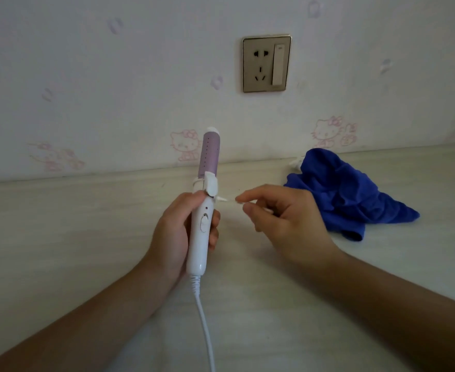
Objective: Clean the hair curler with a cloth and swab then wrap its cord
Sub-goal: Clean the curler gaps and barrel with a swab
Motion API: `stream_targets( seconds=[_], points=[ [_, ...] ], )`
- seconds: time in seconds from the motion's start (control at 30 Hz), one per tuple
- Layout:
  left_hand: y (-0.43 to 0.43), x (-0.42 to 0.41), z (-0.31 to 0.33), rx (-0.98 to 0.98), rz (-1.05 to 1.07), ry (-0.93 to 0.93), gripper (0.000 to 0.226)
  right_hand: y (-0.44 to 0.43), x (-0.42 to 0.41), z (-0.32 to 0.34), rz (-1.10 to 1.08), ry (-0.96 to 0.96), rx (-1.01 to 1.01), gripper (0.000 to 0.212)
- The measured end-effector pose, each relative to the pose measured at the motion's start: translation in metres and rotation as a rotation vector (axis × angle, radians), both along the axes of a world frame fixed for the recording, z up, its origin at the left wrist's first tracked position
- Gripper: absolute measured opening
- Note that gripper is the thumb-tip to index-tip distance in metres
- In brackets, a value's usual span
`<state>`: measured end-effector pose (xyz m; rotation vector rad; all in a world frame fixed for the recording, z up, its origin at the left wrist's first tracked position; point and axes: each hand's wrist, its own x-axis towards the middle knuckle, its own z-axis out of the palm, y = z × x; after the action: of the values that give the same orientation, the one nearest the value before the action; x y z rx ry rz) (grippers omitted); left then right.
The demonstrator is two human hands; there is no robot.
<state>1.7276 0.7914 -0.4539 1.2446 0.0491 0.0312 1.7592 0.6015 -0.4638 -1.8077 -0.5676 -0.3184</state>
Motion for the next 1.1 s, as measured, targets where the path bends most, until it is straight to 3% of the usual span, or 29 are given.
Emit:
stream_targets(
  seconds=[0.33, 0.53, 1.1],
  points=[
    [-0.008, -0.018, -0.023, 0.006, 0.041, 0.021, 0.038, 0.004, -0.015, -0.006, -0.02, 0.065, -0.164, 0.008],
    [-0.015, -0.016, -0.011, 0.105, 0.024, -0.059, 0.035, 0.001, -0.02, 0.006, -0.062, 0.051, -0.089, 0.007],
    [-0.027, -0.019, -0.013, 0.159, 0.065, -0.105, 0.037, 0.003, -0.024, 0.007, -0.085, 0.117, -0.142, 0.011]
  ],
)
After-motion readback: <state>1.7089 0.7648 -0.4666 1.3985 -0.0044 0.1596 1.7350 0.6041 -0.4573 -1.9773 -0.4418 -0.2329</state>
